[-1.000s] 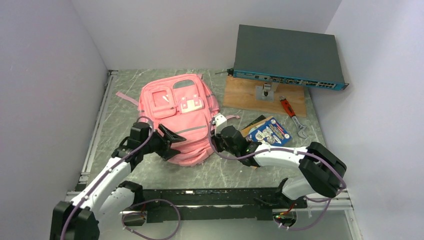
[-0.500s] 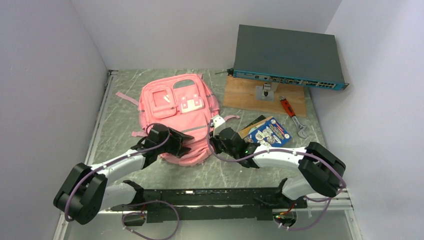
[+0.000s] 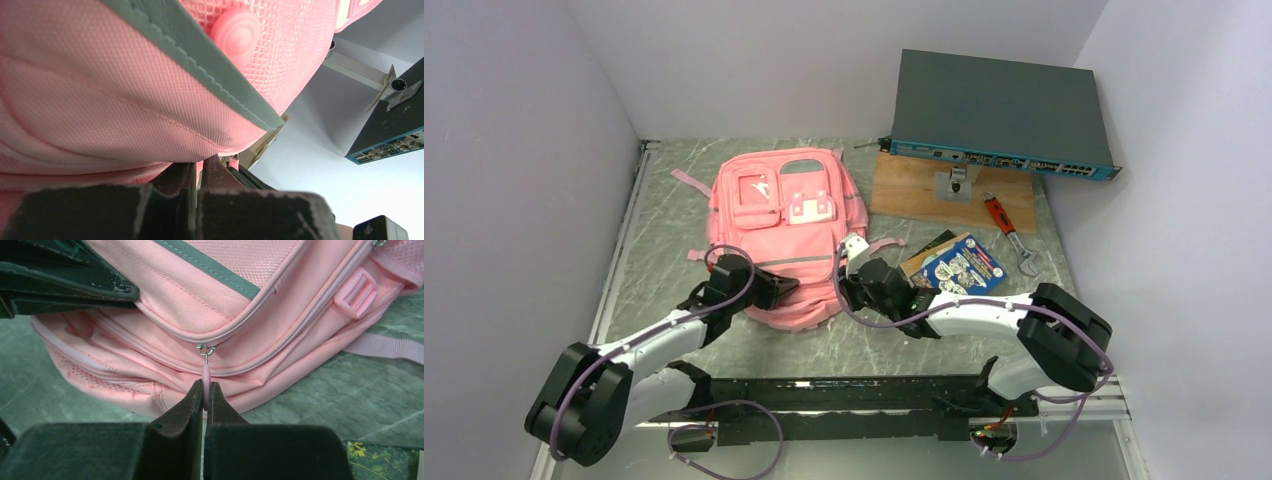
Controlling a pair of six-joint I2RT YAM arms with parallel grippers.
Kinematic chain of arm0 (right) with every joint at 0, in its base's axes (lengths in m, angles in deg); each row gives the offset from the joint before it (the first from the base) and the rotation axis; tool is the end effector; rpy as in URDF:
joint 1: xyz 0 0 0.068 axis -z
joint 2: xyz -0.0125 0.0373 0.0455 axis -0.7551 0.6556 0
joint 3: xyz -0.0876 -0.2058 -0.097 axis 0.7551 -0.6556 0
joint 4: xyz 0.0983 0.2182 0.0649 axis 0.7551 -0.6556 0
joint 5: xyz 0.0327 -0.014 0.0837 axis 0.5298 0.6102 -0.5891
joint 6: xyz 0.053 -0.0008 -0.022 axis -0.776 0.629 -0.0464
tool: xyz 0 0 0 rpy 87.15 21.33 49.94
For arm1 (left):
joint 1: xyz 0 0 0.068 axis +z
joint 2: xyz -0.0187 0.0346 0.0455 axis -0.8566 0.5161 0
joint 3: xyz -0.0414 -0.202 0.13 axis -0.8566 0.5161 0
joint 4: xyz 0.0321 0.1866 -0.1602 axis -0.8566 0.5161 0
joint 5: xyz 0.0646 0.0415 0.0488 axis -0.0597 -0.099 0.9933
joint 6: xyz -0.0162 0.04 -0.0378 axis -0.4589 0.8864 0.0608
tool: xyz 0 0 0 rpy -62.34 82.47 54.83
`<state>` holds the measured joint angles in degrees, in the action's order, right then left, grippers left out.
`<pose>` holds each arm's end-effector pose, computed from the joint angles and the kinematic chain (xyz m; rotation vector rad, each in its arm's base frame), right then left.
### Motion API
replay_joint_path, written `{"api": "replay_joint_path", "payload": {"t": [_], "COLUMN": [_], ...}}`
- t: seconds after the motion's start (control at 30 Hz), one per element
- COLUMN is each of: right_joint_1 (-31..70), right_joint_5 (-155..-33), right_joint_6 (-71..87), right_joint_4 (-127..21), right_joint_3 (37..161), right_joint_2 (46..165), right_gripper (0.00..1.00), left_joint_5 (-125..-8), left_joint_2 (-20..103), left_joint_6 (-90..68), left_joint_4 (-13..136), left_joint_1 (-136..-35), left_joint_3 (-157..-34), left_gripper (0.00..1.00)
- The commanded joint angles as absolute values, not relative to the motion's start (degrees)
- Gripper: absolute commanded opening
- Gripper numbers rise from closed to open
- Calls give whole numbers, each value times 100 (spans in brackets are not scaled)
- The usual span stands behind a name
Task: Pack the student bag
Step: Zip the student bag at the center of the board.
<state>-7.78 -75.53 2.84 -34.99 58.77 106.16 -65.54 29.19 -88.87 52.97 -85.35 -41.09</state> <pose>0.1648 0.2377 0.1659 -0.6878 1.9860 0.5357 0.1890 -0.0997 0.1367 -1.2295 2.1450 -1.1888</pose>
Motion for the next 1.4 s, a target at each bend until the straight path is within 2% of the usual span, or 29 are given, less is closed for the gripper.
{"api": "replay_joint_path", "payload": {"t": [0.0,0.47,0.7,0.93,1.0,1.1,1.17,1.23,1.37], "right_joint_1": [-801,-541,-120,-36,-36,-36,-36,-36,-36], "right_joint_5": [-7419,-6197,-6440,-6583,-6713,-6937,-7059,-7158,-7542], "right_joint_6": [434,585,765,506,272,-46,-241,-379,-718], "right_joint_4": [-3449,-3640,-3490,-4122,-4332,-4558,-4719,-4874,-4979], "right_joint_3": [5961,6398,6763,7203,7143,6931,6767,6629,6387], "right_joint_2": [10612,11179,11546,11643,11501,11164,10906,10636,10094], "right_gripper": [0,0,0,1,14,40,53,63,74], "left_joint_5": [-5958,-6623,-7385,-8228,-8373,-8505,-8591,-8677,-8874], "left_joint_2": [2664,2069,2498,2790,2795,2727,2655,2591,2535], "left_joint_6": [-8072,-7554,-7435,-7084,-6946,-6799,-6759,-6754,-6775], "left_joint_4": [6047,6487,5938,5738,5868,6090,6180,6224,6277], "left_joint_1": [-8095,-7733,-7713,-7713,-7713,-7713,-7713,-7713,-7710], "left_joint_3": [-4093,-3902,-3894,-4431,-4690,-4967,-5109,-5245,-5505], "left_gripper": [0,0,0,0,0,0,0,0,0]}}
